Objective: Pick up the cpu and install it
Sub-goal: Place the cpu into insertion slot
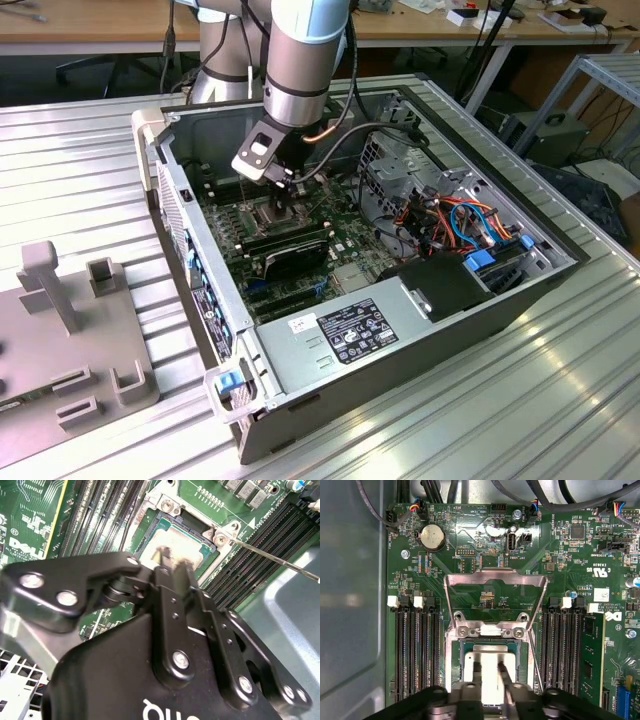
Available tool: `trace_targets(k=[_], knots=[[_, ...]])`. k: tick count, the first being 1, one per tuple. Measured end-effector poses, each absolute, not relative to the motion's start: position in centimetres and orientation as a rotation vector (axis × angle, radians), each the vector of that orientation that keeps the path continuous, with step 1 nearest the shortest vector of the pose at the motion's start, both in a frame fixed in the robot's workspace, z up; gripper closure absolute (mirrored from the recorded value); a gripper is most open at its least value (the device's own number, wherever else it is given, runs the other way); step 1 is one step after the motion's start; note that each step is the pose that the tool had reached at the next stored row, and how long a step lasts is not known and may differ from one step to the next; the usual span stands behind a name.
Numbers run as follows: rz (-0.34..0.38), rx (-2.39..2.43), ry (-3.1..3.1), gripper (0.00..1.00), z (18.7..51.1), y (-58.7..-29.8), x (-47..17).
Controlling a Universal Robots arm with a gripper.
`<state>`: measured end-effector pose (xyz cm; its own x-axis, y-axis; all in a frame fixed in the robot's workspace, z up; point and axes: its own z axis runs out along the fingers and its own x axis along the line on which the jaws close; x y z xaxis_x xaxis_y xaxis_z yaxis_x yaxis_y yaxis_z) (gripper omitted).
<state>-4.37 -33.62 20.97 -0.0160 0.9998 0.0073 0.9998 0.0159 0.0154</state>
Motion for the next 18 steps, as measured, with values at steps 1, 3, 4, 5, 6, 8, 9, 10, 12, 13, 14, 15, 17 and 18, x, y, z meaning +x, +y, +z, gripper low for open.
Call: trace_targets(k=[1, 3, 4, 5, 6, 8, 9, 10, 12, 13, 14, 15, 17, 18], knots=[[0.025, 2.200, 2.235, 0.77, 20.97, -33.62, -4.38], [0.025, 2.200, 2.235, 0.89, 20.97, -33.62, -4.37], [0.025, 2.200, 2.235, 0.89, 20.97, -33.62, -4.37], [0.025, 2.200, 2.235, 0.89, 20.98, -33.62, -4.37], [0.025, 2.200, 2.235, 0.89, 20.97, -33.62, -4.37], [0.025, 2.200, 2.235, 0.89, 20.98, -33.62, -4.37], [0.025, 2.200, 2.235, 0.89, 20.98, -33.62, -4.37], [0.025, 2.200, 2.235, 0.89, 20.97, -33.62, -4.37], [0.025, 2.200, 2.235, 0.89, 20.88, -33.62, -4.37], [0.025, 2.200, 2.235, 0.89, 20.80, -33.62, -4.37], [0.025, 2.200, 2.235, 0.89, 20.68, -33.62, -4.37], [0.024, 2.200, 2.235, 0.89, 20.59, -33.63, -4.38], [0.024, 2.199, 2.235, 0.89, 20.51, -33.64, -4.38], [0.024, 2.199, 2.235, 0.89, 20.49, -33.64, -4.38]])
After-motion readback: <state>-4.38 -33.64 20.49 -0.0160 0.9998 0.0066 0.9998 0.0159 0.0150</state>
